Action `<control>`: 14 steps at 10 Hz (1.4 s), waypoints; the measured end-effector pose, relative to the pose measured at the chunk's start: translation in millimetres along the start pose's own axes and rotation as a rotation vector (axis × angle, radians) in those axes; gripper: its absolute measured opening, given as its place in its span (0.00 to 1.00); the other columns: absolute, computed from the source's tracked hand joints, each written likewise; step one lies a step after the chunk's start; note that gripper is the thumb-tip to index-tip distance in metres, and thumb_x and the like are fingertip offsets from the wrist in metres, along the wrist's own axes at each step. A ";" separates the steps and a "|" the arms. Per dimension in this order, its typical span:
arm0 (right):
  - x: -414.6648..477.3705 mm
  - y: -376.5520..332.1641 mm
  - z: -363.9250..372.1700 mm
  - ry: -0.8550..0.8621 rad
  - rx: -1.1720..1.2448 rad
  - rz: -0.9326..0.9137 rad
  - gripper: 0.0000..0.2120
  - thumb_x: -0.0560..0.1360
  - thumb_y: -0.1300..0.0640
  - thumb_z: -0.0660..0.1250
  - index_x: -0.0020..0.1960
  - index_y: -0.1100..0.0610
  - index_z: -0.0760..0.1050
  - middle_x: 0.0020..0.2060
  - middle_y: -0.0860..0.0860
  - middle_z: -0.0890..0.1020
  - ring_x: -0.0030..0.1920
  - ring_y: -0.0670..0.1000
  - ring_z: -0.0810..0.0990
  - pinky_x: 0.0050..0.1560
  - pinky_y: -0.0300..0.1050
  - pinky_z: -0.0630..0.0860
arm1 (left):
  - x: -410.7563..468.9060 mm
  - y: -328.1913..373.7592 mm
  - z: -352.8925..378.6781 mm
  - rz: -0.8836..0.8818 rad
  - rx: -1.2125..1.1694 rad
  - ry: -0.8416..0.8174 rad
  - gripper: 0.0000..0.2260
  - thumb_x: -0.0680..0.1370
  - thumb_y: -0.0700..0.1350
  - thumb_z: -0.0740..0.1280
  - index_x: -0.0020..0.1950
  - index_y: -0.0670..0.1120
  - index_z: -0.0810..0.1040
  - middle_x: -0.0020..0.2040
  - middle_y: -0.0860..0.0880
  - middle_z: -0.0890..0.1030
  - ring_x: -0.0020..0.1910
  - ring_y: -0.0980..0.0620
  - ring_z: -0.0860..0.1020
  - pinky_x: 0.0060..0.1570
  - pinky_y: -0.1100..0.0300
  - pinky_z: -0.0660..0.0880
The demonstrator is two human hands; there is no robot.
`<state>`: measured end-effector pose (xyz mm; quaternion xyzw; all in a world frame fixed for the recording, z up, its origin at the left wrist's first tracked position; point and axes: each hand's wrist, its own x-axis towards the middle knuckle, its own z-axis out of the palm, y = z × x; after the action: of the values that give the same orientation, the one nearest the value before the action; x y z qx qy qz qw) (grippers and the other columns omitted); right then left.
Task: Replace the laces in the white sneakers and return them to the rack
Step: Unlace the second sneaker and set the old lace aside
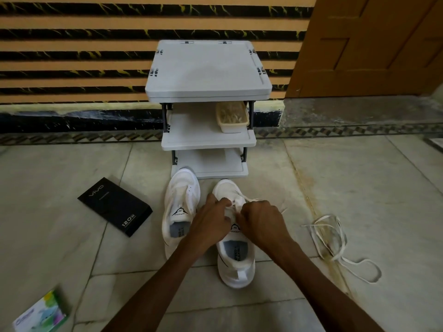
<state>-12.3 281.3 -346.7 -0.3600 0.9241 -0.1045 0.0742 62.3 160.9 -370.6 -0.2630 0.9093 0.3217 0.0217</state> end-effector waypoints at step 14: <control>-15.9 -11.2 28.9 0.052 0.222 0.207 0.06 0.76 0.54 0.67 0.49 0.55 0.78 0.43 0.51 0.82 0.43 0.50 0.81 0.46 0.40 0.77 | 20.9 8.7 -16.2 0.090 0.046 -0.068 0.07 0.77 0.46 0.68 0.46 0.45 0.84 0.45 0.46 0.83 0.44 0.50 0.80 0.45 0.60 0.72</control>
<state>12.7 280.1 -370.9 -0.2496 0.9406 -0.2073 0.0998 42.1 147.3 -357.2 -0.2104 0.9260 0.3102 0.0441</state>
